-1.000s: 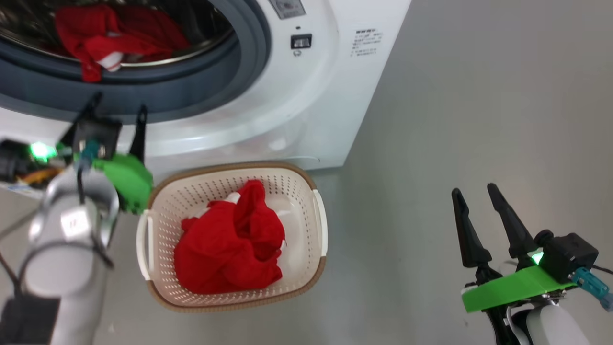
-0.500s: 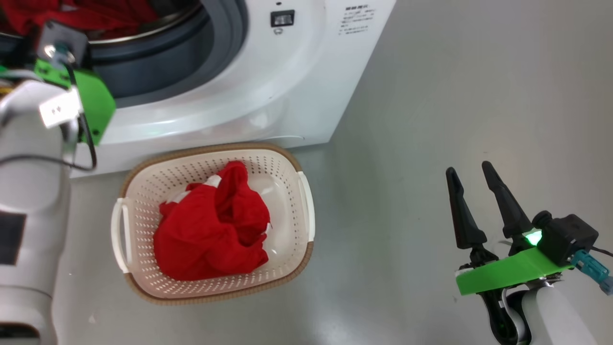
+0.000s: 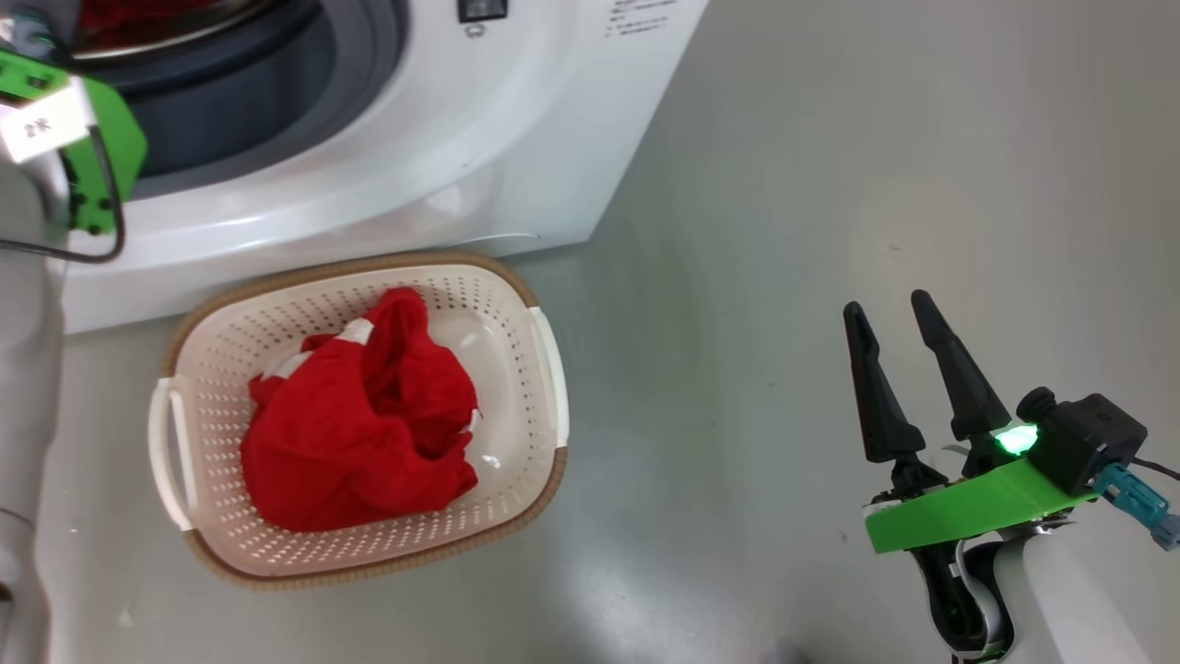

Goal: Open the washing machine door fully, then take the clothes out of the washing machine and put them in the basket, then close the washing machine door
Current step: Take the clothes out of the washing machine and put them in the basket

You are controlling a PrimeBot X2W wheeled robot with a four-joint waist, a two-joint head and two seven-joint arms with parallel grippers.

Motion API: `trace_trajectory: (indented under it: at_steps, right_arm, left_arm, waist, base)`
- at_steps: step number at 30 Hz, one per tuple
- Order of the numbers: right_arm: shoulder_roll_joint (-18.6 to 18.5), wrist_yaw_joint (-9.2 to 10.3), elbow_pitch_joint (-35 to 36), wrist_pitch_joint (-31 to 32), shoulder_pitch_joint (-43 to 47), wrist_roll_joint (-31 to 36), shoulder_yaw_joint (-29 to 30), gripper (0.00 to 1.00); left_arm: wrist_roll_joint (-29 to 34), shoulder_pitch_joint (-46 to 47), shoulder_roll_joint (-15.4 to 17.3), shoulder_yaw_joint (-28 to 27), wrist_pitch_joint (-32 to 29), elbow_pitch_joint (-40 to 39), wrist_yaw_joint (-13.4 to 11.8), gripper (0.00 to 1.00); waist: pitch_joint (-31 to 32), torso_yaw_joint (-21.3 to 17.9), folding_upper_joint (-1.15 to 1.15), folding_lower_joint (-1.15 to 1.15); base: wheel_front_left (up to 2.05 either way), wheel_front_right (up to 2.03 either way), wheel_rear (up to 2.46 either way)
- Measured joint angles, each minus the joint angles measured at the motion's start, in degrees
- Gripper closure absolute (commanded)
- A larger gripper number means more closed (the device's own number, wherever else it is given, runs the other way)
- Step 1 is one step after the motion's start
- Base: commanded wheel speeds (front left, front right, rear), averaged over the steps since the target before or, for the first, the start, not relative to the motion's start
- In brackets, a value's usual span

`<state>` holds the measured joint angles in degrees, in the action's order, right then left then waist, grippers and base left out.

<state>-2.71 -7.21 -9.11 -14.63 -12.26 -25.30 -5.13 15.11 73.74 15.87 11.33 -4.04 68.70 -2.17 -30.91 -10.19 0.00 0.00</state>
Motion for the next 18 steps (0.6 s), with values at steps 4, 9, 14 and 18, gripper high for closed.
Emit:
trace_trajectory:
  at_steps: [4,9,14,18]
  right_arm:
    - [0.0,-0.01,0.0,0.0,-0.1,-0.2,-0.6,0.0]
    - [0.0,0.0,0.4,0.0,-0.9,-1.7,-1.2,0.0]
    - [0.0,0.0,0.5,0.0,-1.2,-2.0,-1.8,0.0]
    - [0.0,0.0,0.6,0.0,-1.2,-2.4,-2.2,0.0]
  left_arm:
    - [-0.3,0.9,0.8,-0.2,-0.7,1.0,-0.6,0.0]
    - [-0.6,2.0,1.8,-0.3,-0.9,2.0,-1.5,0.0]
    - [-0.6,2.6,3.7,-0.1,-0.9,3.0,-2.0,0.0]
    - [-1.0,3.0,5.2,0.0,-0.9,3.8,-2.3,0.0]
  waist:
    - [-0.7,-0.8,0.0,0.0]
    - [-1.7,-1.9,0.0,0.0]
    - [-2.6,-2.9,0.0,0.0]
    - [-3.2,-3.6,0.0,0.0]
  base:
    - [0.0,0.0,0.0]
    - [0.0,0.0,0.0]
    - [0.0,0.0,0.0]
    - [0.0,0.0,0.0]
